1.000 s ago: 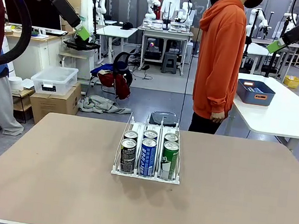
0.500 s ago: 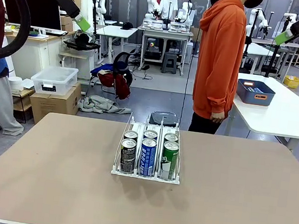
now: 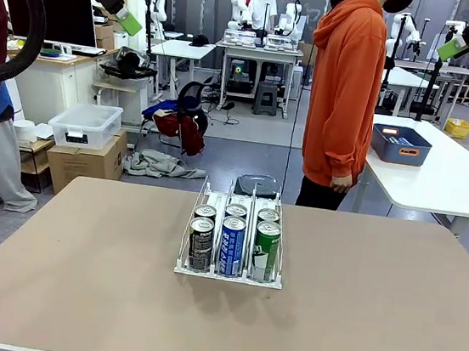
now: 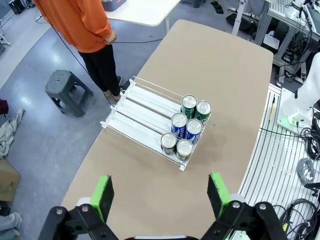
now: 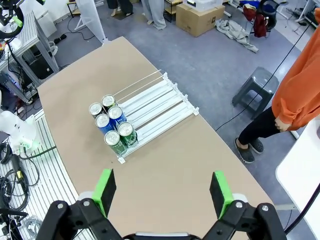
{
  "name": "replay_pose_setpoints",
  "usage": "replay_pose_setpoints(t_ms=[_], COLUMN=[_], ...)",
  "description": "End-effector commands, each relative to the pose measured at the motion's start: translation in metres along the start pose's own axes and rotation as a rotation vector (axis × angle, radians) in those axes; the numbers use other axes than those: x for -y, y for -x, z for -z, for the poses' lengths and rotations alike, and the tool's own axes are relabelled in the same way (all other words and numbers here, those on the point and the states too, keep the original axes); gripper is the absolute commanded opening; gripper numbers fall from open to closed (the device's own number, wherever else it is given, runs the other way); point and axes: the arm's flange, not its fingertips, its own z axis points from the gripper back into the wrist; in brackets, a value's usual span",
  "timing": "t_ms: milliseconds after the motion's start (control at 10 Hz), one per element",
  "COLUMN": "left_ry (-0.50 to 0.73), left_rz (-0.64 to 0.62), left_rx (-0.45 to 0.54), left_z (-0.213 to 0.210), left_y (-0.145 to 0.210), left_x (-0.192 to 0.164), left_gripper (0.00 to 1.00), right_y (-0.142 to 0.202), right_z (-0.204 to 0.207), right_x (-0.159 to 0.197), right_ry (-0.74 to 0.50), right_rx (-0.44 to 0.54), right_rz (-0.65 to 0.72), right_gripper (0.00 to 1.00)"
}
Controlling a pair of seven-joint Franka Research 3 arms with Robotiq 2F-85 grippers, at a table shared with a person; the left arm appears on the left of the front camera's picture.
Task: Fill the beverage cans into the dispenser.
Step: Pick up the Sprite handed by the human.
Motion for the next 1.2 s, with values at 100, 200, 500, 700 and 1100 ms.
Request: replay_pose_setpoints(t_ms=[100,200,500,700,1100], left_ry=[-0.003,-0.004,-0.019,-0.036,-0.033], left_rz=[0.001,0.006,-0.035,-0.042,-0.019], left_rx=[0.040,0.043,0.064,0.078,0.035], left_z=[-0.001,-0.002,-0.001,-0.001,-0.004], left_y=[-0.006,-0.007,-0.007,-0.008,-0.007], left_x=[0.006,0.008,-0.002,-0.005,-0.002], left_gripper=[1.00,1.00,1.00,1.00,1.00], right_y=[-0.001,0.000,0.003,0.003,0.001], right_z=[-0.009,-0.010,-0.016,-0.018,-0.015], right_x=[-0.003,-0.004,-0.014,-0.019,-0.014], right_ry=[0.011,0.005,-0.044,-0.061,-0.026], right_rx=[-0.004,0.001,0.007,0.015,0.004], right_rz=[0.019,0.019,-0.002,-0.013,-0.012], right_gripper=[1.00,1.00,1.00,1.00,1.00])
